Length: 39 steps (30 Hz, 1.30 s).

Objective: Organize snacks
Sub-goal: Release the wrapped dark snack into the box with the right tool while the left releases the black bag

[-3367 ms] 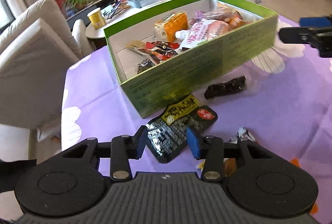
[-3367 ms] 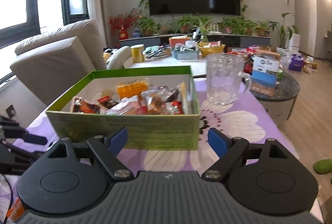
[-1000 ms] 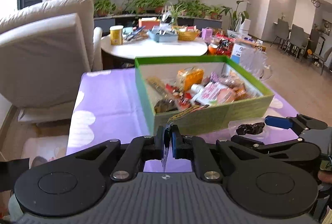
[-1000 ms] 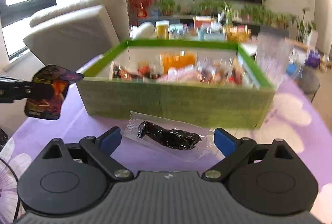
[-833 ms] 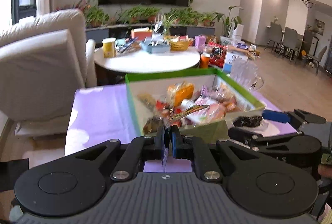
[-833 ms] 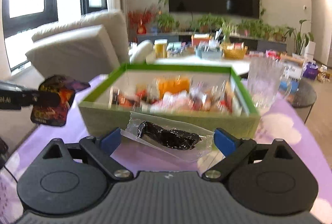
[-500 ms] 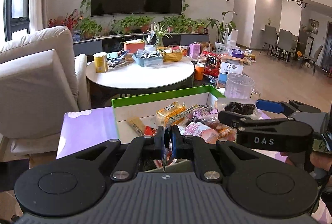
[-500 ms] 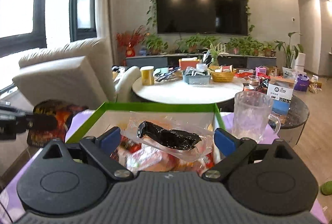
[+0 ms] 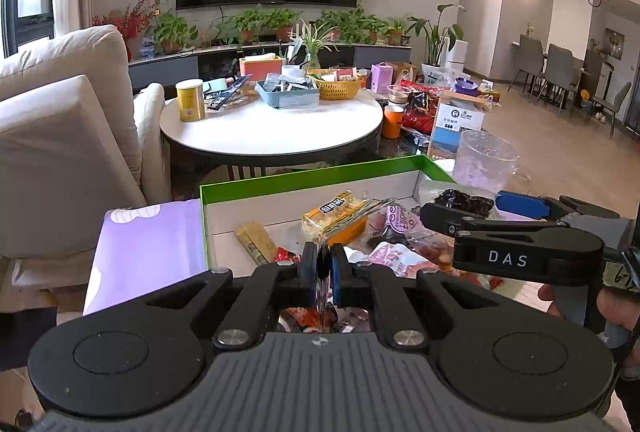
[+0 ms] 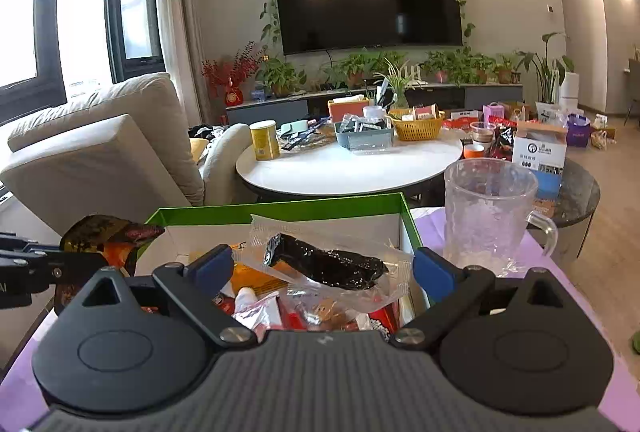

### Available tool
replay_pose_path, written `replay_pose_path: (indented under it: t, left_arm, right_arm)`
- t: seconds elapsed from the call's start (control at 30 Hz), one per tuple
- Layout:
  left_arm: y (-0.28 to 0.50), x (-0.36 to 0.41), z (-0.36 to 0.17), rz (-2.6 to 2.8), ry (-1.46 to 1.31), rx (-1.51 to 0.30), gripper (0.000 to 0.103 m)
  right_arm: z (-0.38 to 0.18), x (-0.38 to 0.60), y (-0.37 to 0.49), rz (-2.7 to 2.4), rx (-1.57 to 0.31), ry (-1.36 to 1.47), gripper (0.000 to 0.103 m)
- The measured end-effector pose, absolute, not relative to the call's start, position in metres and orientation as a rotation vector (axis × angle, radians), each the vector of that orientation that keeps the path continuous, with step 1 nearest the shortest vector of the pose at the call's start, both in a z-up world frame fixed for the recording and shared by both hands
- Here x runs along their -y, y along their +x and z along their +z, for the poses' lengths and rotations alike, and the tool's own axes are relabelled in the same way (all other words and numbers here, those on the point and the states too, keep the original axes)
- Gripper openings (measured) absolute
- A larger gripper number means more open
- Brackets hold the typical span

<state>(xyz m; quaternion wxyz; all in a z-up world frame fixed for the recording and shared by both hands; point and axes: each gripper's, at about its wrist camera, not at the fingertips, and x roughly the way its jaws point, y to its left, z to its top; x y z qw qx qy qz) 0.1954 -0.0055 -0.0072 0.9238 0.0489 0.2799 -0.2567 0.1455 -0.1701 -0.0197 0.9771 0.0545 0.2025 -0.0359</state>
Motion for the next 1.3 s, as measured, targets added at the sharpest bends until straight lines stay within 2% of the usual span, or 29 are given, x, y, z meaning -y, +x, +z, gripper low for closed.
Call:
replay_pose_path:
  t: [0.07, 0.13, 0.2, 0.3, 1.3]
  left_arm:
    - [0.199, 0.006, -0.009, -0.520, 0.092, -0.574, 0.008]
    - [0.200, 0.007, -0.011, -0.504, 0.096, -0.568, 0.024]
    - [0.199, 0.007, -0.012, -0.487, 0.113, -0.556, 0.031]
    - [0.198, 0.005, -0.012, -0.472, 0.132, -0.551, 0.036]
    - [0.118, -0.060, -0.028, -0.423, 0.138, -0.635, 0.036]
  right_arm:
    - [-0.022, 0.171, 0.149, -0.072, -0.413, 0.113, 0.064]
    - [-0.024, 0.170, 0.151, -0.073, -0.418, 0.117, 0.064]
    - [-0.027, 0.169, 0.152, -0.062, -0.426, 0.121, 0.064]
    - [-0.029, 0.168, 0.150, -0.063, -0.418, 0.130, 0.064]
    - [-0.025, 0.172, 0.086, -0.066, -0.483, 0.124, 0.064]
